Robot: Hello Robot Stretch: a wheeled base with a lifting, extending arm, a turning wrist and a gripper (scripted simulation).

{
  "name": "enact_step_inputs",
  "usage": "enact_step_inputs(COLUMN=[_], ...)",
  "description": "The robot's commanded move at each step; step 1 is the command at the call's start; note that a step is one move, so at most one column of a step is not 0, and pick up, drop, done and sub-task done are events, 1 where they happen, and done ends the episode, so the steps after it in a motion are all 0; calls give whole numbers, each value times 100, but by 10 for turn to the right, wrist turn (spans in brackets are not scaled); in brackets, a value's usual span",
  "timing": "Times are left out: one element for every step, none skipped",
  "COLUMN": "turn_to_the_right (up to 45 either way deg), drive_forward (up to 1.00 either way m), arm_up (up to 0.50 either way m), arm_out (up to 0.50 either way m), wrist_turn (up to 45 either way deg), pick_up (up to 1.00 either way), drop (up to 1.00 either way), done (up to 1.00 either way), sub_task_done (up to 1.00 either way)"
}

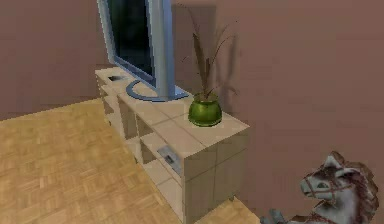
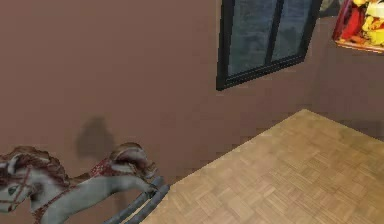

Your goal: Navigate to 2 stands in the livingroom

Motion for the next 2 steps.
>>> enact_step_inputs(turn_to_the_right=[-120, 0], drive_forward=[0, 0], arm_up=[0, 0], arm_out=[0, 0], wrist_turn=[0, 0], pick_up=[0, 0], drop=[0, 0], done=[0, 100], sub_task_done=[0, 0])
